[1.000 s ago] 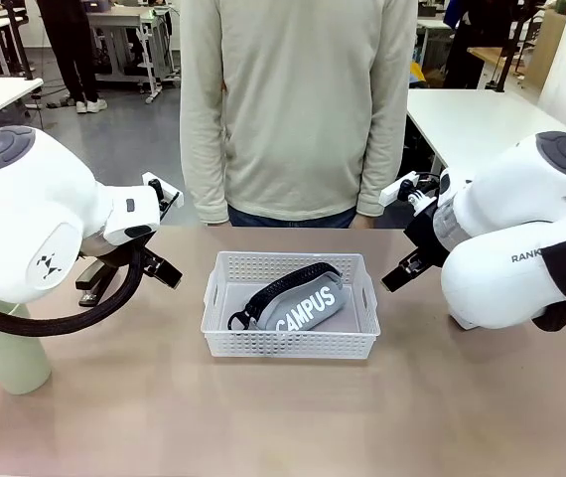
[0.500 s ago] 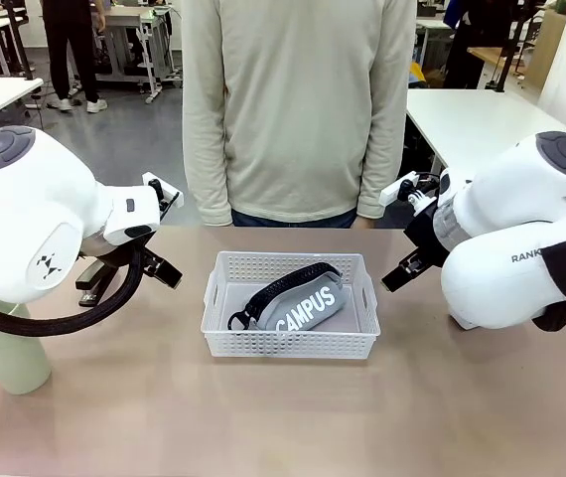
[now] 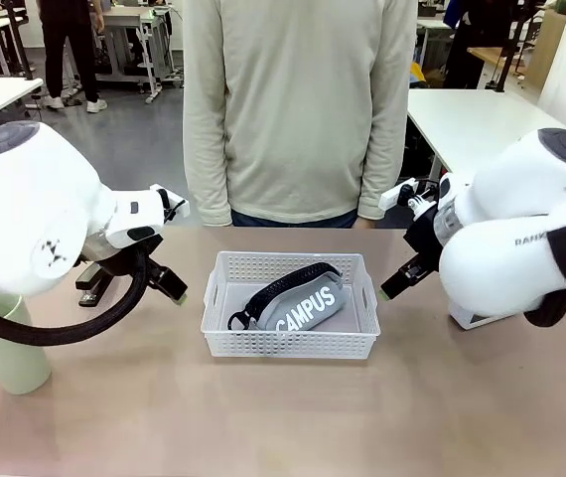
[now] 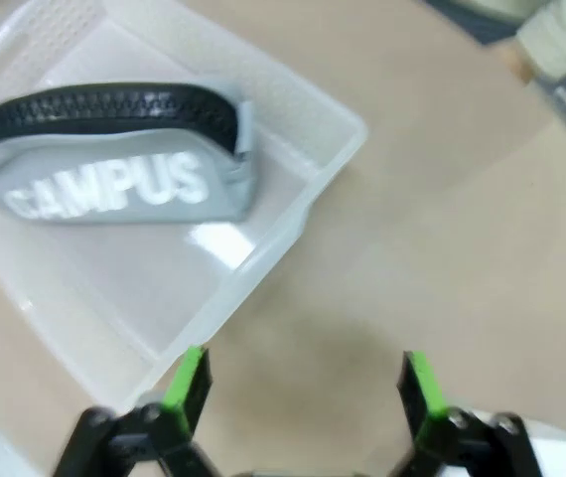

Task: Efficiently arrange items inside the basket to fit them all.
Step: Pick up the Digital clock and place it inside the Organizing basket.

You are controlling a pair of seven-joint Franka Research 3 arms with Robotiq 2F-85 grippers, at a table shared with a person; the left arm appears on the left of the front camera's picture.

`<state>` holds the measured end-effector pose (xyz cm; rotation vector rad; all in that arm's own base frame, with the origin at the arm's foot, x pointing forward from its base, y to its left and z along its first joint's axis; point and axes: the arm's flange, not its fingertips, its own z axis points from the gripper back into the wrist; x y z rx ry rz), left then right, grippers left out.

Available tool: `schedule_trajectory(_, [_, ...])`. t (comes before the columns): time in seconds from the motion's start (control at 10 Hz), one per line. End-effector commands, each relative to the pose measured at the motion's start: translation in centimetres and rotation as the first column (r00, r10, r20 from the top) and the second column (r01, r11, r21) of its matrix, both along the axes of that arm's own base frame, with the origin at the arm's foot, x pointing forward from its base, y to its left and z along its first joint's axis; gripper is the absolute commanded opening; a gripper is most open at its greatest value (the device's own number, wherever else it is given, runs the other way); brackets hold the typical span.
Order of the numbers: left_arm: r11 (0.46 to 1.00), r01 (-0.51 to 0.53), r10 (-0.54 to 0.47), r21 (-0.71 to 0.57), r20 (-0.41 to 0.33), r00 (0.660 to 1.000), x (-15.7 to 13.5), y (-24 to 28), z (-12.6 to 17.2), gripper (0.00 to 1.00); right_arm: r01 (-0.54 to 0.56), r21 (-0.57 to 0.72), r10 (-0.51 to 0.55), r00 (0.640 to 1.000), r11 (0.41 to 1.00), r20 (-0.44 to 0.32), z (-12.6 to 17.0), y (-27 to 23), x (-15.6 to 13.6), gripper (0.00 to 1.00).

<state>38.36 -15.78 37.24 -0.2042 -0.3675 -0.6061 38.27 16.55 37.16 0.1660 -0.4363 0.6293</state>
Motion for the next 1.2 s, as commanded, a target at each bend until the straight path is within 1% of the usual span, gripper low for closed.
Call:
schedule_trajectory(0.0, [0.983, -0.076, 0.047, -0.164, -0.173, 0.984, -0.5, 6.1, 3.4, 1.0, 0.038, 0.187, 0.002, 0.979, 0.982, -0.206, 2.8, -6.4, 0.1, 1.0])
schedule_trajectory(0.1, [0.96, -0.149, 0.097, -0.238, -0.217, 0.971, -1.9, 8.2, 5.1, 1.0, 0.046, 0.351, 0.034, 0.975, 0.935, -0.219, 4.8, -9.2, -1.0, 1.0])
schedule_trajectory(0.2, [0.924, -0.165, 0.11, -0.345, -0.175, 0.978, -4.3, 11.1, 7.5, 1.0, 0.048, 0.517, 0.097, 0.964, 0.855, -0.249, 7.7, -13.1, -3.3, 1.0])
schedule_trajectory(0.3, [0.873, -0.168, 0.118, -0.457, -0.136, 0.984, -7.0, 13.5, 10.0, 1.0, 0.156, 0.653, 0.064, 0.952, 0.741, -0.299, 10.5, -17.3, -5.5, 1.0])
schedule_trajectory(0.4, [0.778, -0.11, 0.104, -0.619, -0.045, 0.994, -9.8, 17.6, 11.8, 1.0, 0.306, 0.748, -0.077, 0.942, 0.589, -0.325, 12.4, -21.9, -7.6, 1.0])
schedule_trajectory(0.5, [0.618, -0.136, 0.189, -0.775, -0.021, 0.982, -12.2, 22.0, 13.0, 1.0, 0.377, 0.816, -0.124, 0.924, 0.438, -0.361, 13.7, -26.4, -10.0, 1.0])
schedule_trajectory(0.6, [0.442, -0.179, 0.319, -0.879, -0.033, 0.947, -14.8, 27.5, 12.7, 1.0, 0.382, 0.878, -0.209, 0.92, 0.289, -0.332, 14.3, -31.2, -13.5, 1.0])
schedule_trajectory(0.7, [0.269, -0.227, 0.449, -0.936, -0.087, 0.89, -17.7, 31.7, 11.2, 1.0, 0.382, 0.91, -0.298, 0.898, 0.16, -0.324, 13.8, -34.9, -16.8, 1.0])
schedule_trajectory(0.8, [0.101, -0.24, 0.538, -0.965, -0.15, 0.829, -20.4, 34.7, 9.1, 1.0, 0.409, 0.911, -0.377, 0.852, 0.045, -0.364, 12.6, -37.8, -19.3, 1.0])
schedule_trajectory(0.9, [-0.021, -0.256, 0.624, -0.966, -0.213, 0.752, -22.1, 33.6, 7.5, 1.0, 0.427, 0.904, -0.416, 0.815, -0.038, -0.403, 11.1, -39.4, -21.1, 1.0])
schedule_trajectory(1.0, [-0.084, -0.264, 0.642, -0.961, -0.254, 0.723, -22.4, 33.0, 6.4, 1.0, 0.432, 0.896, -0.425, 0.795, -0.105, -0.433, 9.1, -40.0, -22.2, 1.0])
schedule_trajectory(1.1, [-0.094, -0.285, 0.618, -0.954, -0.28, 0.734, -21.6, 33.4, 6.1, 1.0, 0.439, 0.887, -0.431, 0.78, -0.14, -0.454, 7.9, -40.0, -22.4, 1.0])
